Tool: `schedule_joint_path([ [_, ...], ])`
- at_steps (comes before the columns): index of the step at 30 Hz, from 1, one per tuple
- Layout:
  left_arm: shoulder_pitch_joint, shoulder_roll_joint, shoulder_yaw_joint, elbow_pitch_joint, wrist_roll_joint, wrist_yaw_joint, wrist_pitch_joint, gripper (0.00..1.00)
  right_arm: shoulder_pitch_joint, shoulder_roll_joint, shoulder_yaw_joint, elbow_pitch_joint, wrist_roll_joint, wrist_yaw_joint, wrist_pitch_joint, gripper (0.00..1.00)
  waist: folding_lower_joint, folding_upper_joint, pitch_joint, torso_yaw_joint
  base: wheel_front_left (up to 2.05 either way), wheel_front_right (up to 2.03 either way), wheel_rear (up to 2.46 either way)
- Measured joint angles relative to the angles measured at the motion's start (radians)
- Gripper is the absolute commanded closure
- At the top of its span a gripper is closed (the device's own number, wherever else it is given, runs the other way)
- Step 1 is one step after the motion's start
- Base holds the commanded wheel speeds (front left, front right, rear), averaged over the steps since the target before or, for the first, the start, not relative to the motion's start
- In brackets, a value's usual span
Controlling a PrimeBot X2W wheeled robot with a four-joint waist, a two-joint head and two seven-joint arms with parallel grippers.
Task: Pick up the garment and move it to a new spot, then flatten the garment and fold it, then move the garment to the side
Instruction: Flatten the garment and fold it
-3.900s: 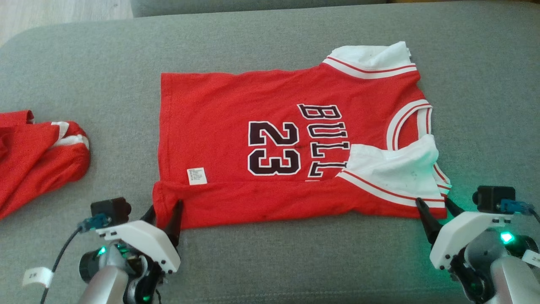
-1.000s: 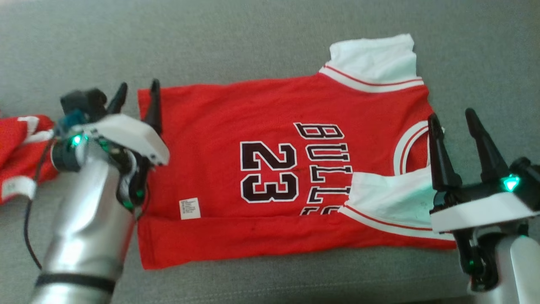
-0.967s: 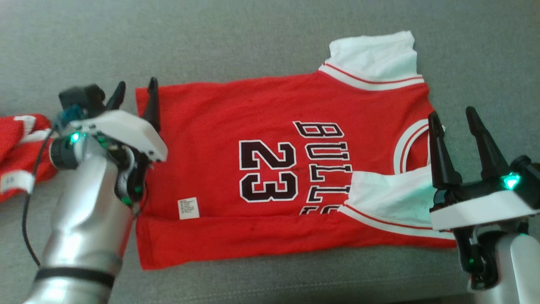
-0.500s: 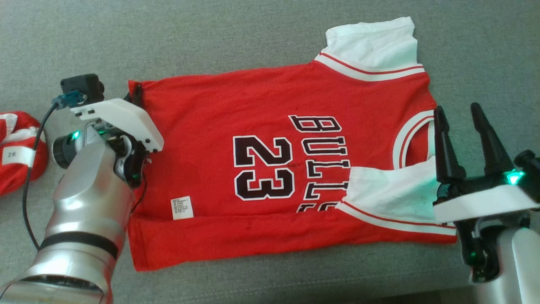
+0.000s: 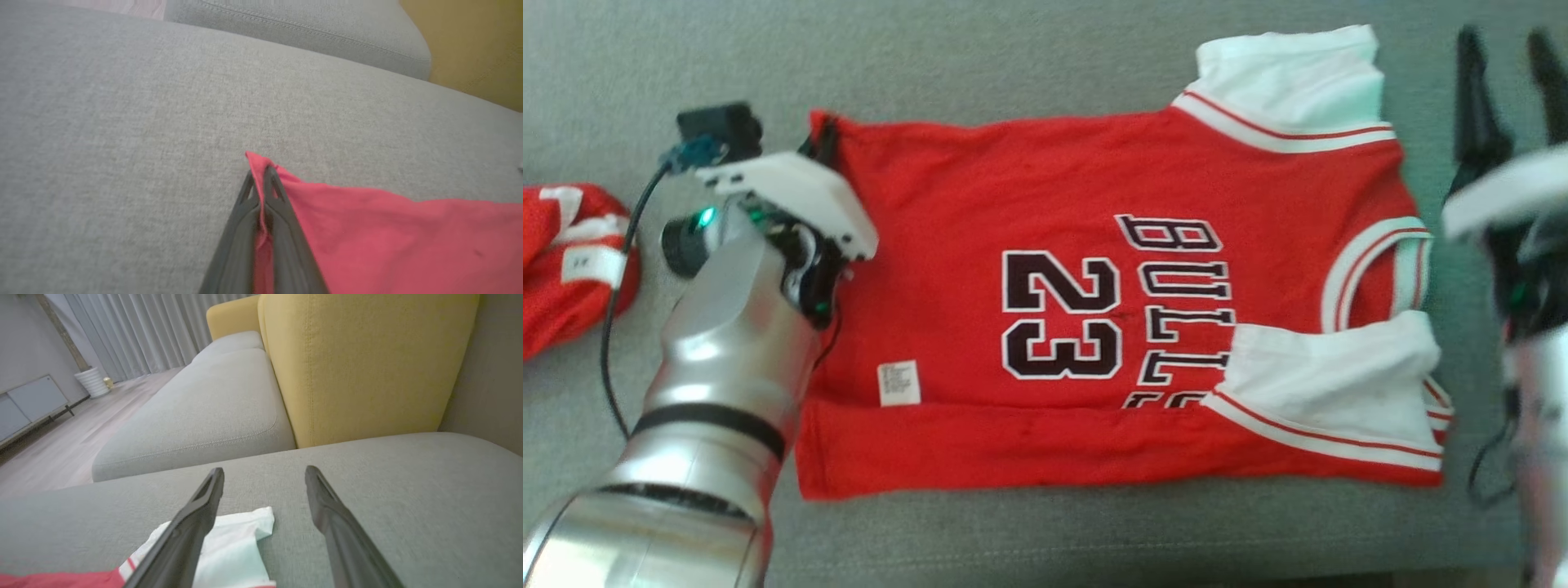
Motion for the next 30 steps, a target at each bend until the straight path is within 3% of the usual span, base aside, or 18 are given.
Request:
schedule_joint_path([
  [6,-0.069,-0.03,-0.032,0.002,0.001,-0.023,-0.018,1.0,-0.254,-0.072,0.042,0.28,0.033,0.0,0.059,0.0,0.0,0.0,0.048,0.05,0.0,0.0,0.0],
  [12,-0.087,-0.036,-0.073,-0.006,-0.021,-0.041,-0.035,1.0,-0.392,-0.113,0.1,0.525,0.019,0.0,0.157,0.0,0.0001,0.0,0.095,0.099,0.0,0.0,0.0],
  [18,-0.093,-0.036,-0.143,-0.047,-0.099,-0.041,-0.043,1.0,-0.495,-0.129,0.155,0.659,0.021,0.0,0.252,0.02,0.0,0.0,0.129,0.122,0.0,0.0,0.0],
  [19,-0.094,-0.036,-0.152,-0.049,-0.109,-0.041,-0.043,1.0,-0.507,-0.13,0.166,0.666,0.03,0.0,0.257,0.56,0.0,0.0,0.13,0.122,0.0,0.0,0.0],
  [20,-0.094,-0.036,-0.161,-0.051,-0.118,-0.04,-0.043,1.0,-0.511,-0.13,0.175,0.669,0.038,0.0,0.257,0.56,0.0,0.0,0.13,0.122,0.0,0.0,0.0],
  [21,-0.094,-0.036,-0.166,-0.052,-0.126,-0.04,-0.044,1.0,-0.511,-0.13,0.18,0.672,0.047,0.0,0.256,1.0,0.0,0.0,0.13,0.121,0.0,0.0,0.0],
  [26,-0.094,-0.035,-0.189,-0.048,-0.161,-0.036,-0.049,1.0,-0.51,-0.138,0.207,0.668,0.102,0.0,0.199,1.0,0.0,0.0,0.119,0.116,0.0,0.0,0.0],
  [30,-0.094,-0.036,-0.182,-0.045,-0.189,-0.031,-0.053,1.0,-0.504,-0.161,0.24,0.594,0.165,0.0,0.14,1.0,0.0,0.0,0.097,0.113,0.0,0.0,0.0],
])
